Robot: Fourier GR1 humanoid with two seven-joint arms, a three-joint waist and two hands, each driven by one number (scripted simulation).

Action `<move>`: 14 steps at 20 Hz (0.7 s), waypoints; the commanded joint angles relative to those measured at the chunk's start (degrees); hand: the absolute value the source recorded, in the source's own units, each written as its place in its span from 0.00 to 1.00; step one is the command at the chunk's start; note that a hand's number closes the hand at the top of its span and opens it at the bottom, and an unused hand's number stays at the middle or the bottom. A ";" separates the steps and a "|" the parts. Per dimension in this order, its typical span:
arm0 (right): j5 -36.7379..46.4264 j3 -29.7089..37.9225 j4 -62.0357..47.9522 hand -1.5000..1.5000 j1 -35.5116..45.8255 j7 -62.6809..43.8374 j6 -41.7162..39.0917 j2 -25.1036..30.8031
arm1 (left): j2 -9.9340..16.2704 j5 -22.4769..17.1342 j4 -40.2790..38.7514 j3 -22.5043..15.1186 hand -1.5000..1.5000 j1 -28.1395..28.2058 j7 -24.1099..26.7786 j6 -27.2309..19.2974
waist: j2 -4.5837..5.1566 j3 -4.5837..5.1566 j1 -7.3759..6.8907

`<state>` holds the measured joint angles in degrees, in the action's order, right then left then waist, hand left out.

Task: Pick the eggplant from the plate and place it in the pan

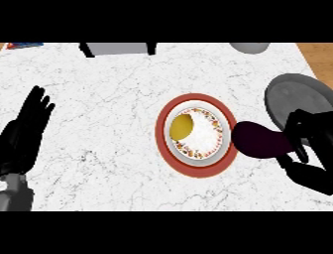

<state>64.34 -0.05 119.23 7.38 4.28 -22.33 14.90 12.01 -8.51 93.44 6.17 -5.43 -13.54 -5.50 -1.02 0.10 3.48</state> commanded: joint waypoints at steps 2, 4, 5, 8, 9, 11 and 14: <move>-6.86 11.10 8.70 1.00 -2.04 -3.65 -5.91 1.15 | 0.75 -0.55 0.26 -0.22 0.50 -3.33 -2.07 1.34 | 0.87 -0.10 -2.68; -9.79 14.74 11.26 1.00 -3.87 -4.41 -7.46 0.84 | -0.96 0.10 -0.78 -1.27 0.50 -1.81 -0.17 1.27 | 0.87 -0.10 -2.76; -12.85 20.06 5.32 1.00 2.59 -3.65 -8.26 3.51 | -1.10 2.43 -2.87 -1.84 0.50 -4.79 0.42 -0.38 | 1.00 -0.10 -2.87; -11.63 21.84 -7.70 1.00 3.45 1.53 1.02 3.42 | -0.14 0.59 -0.30 -1.57 0.50 -4.02 -2.34 1.60 | 1.10 -0.14 -3.61; -15.43 25.79 -9.39 1.00 8.11 1.44 -3.37 7.77 | -0.16 0.51 -1.61 -0.74 0.50 -3.72 -0.25 1.94 | 1.08 -0.11 -3.60; -14.71 26.83 -17.17 1.00 8.23 5.26 1.34 8.68 | 0.51 0.39 -2.77 -0.21 0.50 -6.95 -2.02 1.79 | 1.19 -0.13 -3.63; -16.22 29.05 -26.15 1.00 13.72 7.03 2.97 12.24 | -1.78 1.68 -2.90 -1.47 0.50 -3.35 1.64 1.33 | 1.18 -0.11 -4.00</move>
<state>49.64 25.73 103.93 15.65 8.63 -21.94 23.36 10.97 -7.47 91.34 4.86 -9.51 -13.54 -4.16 0.06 -0.02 -0.05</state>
